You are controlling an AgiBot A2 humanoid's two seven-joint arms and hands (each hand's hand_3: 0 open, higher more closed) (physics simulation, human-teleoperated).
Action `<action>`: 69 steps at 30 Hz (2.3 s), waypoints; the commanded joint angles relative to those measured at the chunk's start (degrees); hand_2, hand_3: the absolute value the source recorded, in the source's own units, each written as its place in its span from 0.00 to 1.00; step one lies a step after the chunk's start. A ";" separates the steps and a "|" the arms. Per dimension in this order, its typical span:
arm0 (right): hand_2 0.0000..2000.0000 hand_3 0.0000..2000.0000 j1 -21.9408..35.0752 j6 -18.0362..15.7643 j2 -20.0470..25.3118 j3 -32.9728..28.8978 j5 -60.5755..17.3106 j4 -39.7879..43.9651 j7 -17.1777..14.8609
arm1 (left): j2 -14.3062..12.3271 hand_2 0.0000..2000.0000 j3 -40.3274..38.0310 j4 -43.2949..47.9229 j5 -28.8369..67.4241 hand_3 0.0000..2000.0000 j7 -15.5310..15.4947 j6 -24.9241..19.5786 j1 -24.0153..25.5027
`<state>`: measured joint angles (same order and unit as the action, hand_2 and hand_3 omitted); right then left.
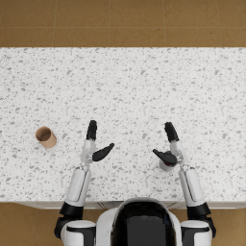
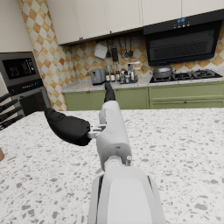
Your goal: Pick up two cups and pour the berry on the right into the cup on the left
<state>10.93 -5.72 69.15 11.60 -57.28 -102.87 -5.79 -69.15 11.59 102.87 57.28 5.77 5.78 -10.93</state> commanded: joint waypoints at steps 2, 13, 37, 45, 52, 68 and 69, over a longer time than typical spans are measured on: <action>0.00 0.00 0.00 0.00 0.00 0.00 0.00 0.00 0.00 | 0.00 0.00 0.00 0.00 0.00 0.00 0.00 0.00 0.00; 0.00 0.00 0.00 0.00 0.00 0.00 0.00 0.00 0.00 | 0.00 0.00 0.00 0.00 0.00 0.00 0.00 0.00 0.00; 0.00 0.00 -11.72 5.71 -2.88 -5.42 -26.34 -8.73 5.78 | -2.21 0.00 -25.60 0.14 24.95 0.00 -5.76 -5.78 8.10; 0.00 0.00 -16.74 5.71 -3.53 -7.91 -27.91 -9.38 5.78 | -3.24 0.00 -34.15 -6.02 26.06 0.00 -5.76 -5.78 9.00; 0.00 0.00 -22.71 5.71 -5.37 -5.64 -28.02 -8.65 5.78 | -3.94 0.00 -35.73 -9.09 26.14 0.00 -5.76 -5.78 9.43; 0.00 0.00 -23.29 5.71 -3.64 -7.33 -28.03 -1.63 5.78 | -2.99 0.00 -34.61 -29.06 26.14 0.00 -5.77 -5.72 2.72; 0.00 0.00 -23.48 5.71 -3.57 -8.29 -28.03 -1.42 5.78 | -2.87 0.00 -34.68 -30.32 26.14 0.00 -5.77 -5.62 2.05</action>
<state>-12.21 0.00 65.81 4.34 -85.31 -104.54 0.00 -72.76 -23.22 75.23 83.42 -0.01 0.22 -6.84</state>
